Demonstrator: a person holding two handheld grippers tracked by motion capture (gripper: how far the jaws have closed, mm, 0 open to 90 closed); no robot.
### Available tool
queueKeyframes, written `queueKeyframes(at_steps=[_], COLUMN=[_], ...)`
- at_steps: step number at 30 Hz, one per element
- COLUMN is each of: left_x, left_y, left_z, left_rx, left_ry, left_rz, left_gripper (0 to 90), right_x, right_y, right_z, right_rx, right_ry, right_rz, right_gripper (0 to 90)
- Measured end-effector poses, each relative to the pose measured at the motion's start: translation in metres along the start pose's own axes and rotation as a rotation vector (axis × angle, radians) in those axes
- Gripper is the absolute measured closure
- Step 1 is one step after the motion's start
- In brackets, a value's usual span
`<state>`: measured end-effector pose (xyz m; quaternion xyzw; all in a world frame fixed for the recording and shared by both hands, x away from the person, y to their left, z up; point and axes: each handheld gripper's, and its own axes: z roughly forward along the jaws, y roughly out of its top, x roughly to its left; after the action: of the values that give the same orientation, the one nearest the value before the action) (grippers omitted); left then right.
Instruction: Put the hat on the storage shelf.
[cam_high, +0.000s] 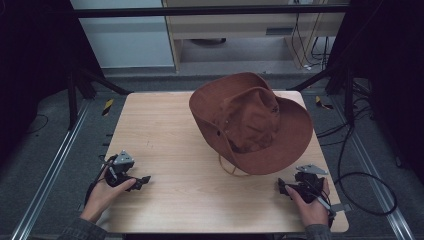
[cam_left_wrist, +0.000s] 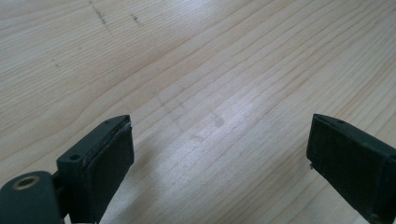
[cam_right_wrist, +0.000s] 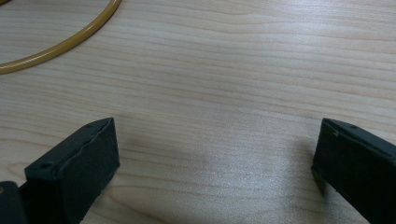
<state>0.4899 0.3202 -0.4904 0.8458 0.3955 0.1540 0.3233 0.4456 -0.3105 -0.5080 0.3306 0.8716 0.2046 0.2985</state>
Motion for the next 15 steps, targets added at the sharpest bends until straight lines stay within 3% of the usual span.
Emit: queueKeyframes(at_steps=[15], left_x=[0.0076], left_y=[-0.0065], left_z=[0.0065], left_rx=[0.004], left_ry=[0.020], left_rz=[-0.016], left_gripper=[6.3], right_x=[0.0000], right_y=[0.0000], right_z=[0.0000], right_rx=[0.000], right_ry=[0.000], right_rz=[0.000], right_gripper=[0.5])
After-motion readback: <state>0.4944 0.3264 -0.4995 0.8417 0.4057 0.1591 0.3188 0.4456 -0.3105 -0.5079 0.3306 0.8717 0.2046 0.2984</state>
